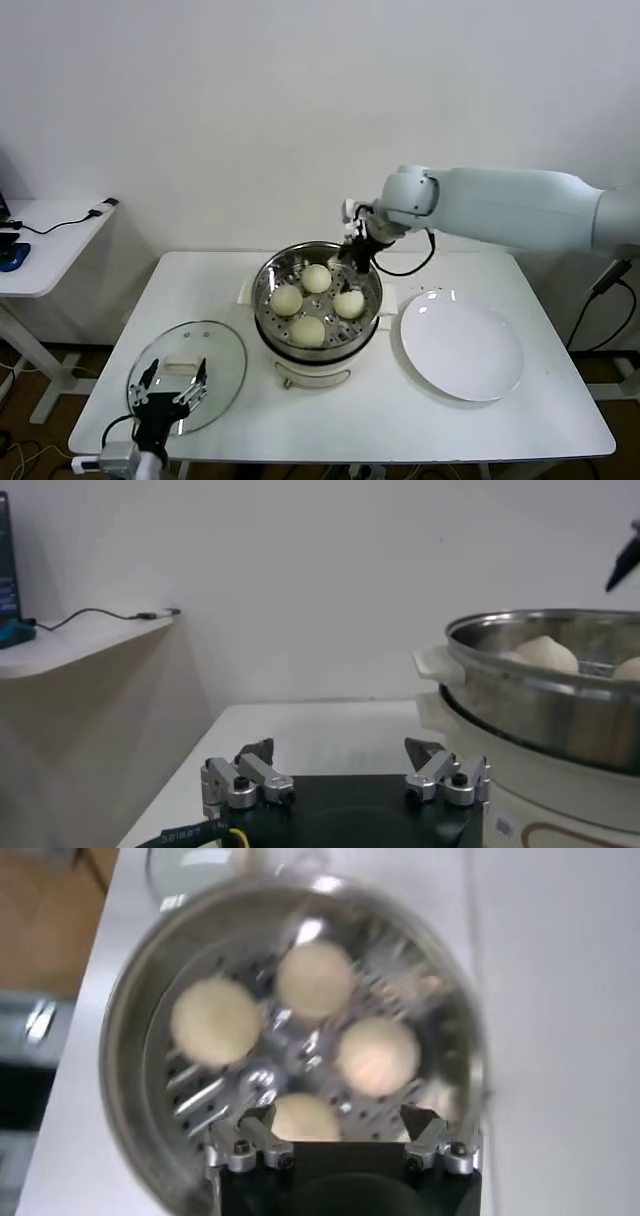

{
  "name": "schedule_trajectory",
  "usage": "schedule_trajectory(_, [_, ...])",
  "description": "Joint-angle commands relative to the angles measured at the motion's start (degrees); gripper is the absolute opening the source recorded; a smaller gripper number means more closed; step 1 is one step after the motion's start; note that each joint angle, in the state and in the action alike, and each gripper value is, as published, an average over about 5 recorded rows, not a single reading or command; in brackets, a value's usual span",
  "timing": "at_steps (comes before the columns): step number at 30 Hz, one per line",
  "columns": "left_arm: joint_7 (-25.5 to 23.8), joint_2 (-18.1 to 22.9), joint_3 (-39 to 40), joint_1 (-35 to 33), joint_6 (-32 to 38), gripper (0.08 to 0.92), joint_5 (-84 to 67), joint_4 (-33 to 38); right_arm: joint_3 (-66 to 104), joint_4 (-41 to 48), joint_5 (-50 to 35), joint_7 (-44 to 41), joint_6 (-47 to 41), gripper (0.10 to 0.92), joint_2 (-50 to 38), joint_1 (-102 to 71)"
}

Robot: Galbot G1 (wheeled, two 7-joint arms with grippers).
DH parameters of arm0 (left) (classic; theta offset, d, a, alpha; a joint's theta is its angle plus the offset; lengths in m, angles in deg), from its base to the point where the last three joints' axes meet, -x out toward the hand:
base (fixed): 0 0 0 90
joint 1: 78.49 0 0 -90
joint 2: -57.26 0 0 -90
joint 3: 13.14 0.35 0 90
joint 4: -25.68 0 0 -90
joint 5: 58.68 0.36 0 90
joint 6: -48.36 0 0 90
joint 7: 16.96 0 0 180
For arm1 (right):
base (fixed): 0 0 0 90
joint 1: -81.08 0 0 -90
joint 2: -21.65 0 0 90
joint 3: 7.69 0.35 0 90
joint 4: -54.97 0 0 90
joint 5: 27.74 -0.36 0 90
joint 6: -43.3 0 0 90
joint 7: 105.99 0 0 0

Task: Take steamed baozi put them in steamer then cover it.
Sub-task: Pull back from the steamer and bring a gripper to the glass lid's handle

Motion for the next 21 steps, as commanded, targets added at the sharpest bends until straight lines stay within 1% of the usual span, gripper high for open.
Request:
schedule_trajectory(1, [-1.0, -0.5, -1.0, 1.6, -0.6, 0.823, -1.6, 1.1, 36.8, -2.0, -2.0, 29.6, 6.8, 0.823, -17.0, -20.6])
schedule_trajectory(3, [-1.3, -0.9, -1.3, 2.4, -0.5, 0.823, -2.0, 0.8, 47.7, -5.1, -1.0, 34.9, 6.7, 0.823, -21.2, -29.4])
schedule_trajectory(4, [-1.5, -1.1, -1.4, 2.7, -0.5, 0.823, -2.1, 0.7, 52.8, -6.7, -0.1, 36.3, 6.9, 0.823, -23.0, -34.1])
schedule_trajectory(7, [-2.0, -1.7, -1.7, 3.6, 0.2, 0.823, -2.3, 0.0, 70.4, -12.5, 4.6, 38.7, 9.2, 0.823, -29.2, -52.9])
schedule_trajectory(10, [-1.6, -1.9, -1.8, 4.4, 0.8, 0.823, -3.1, -0.8, 90.2, -16.5, 11.0, 39.1, 12.5, 0.823, -31.4, -75.4])
schedule_trajectory(13, [-1.0, -2.1, -1.6, 5.1, 1.7, 0.823, -3.9, -1.7, 108.8, -18.8, 17.4, 38.7, 16.0, 0.823, -27.7, -96.5])
schedule_trajectory(15, [-0.9, -2.5, -1.5, 5.4, 2.2, 0.823, -3.5, -2.2, 116.7, -19.6, 20.4, 38.3, 18.6, 0.823, -23.0, -105.7])
schedule_trajectory(18, [-0.8, -3.0, -1.5, 5.6, 2.4, 0.823, -2.2, -2.8, 123.6, -20.1, 23.3, 37.4, 23.2, 0.823, -14.7, -114.5])
schedule_trajectory(21, [-0.2, -3.1, -1.6, 5.8, 3.2, 0.823, 0.7, -3.5, 126.9, -20.1, 25.9, 35.9, 27.6, 0.823, -7.0, -120.1])
